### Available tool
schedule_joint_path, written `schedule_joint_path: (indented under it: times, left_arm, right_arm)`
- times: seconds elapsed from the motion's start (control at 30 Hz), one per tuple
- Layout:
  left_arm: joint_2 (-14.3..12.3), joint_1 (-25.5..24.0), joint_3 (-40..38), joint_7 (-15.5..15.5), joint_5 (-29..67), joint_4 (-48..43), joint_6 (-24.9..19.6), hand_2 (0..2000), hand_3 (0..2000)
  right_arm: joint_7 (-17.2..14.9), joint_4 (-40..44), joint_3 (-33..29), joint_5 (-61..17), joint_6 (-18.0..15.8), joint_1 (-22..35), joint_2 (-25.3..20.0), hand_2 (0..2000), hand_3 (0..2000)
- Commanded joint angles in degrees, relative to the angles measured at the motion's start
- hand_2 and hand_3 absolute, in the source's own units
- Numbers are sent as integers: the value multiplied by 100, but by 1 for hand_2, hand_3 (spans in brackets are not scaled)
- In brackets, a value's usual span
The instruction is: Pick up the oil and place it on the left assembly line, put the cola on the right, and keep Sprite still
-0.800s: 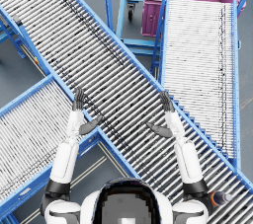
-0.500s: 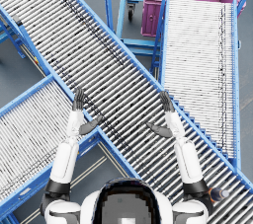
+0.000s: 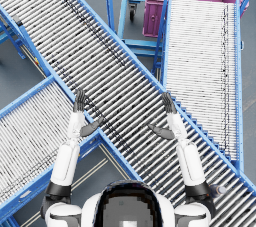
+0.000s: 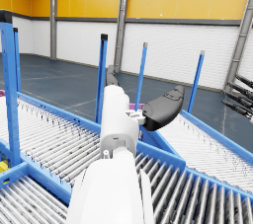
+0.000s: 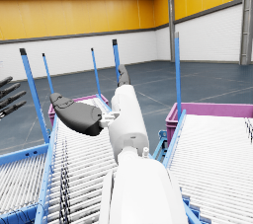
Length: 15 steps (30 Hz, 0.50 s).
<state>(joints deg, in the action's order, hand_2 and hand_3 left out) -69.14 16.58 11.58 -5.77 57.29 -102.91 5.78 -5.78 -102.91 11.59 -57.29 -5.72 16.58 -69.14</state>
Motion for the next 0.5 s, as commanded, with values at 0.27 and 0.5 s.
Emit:
schedule_joint_path:
  times: [0.27,0.5]
  left_arm:
    - [0,0,0,0,0,0,0,0,0]
    - [0,0,0,0,0,0,0,0,0]
  right_arm:
    - [0,0,0,0,0,0,0,0,0]
    - [0,0,0,0,0,0,0,0,0]
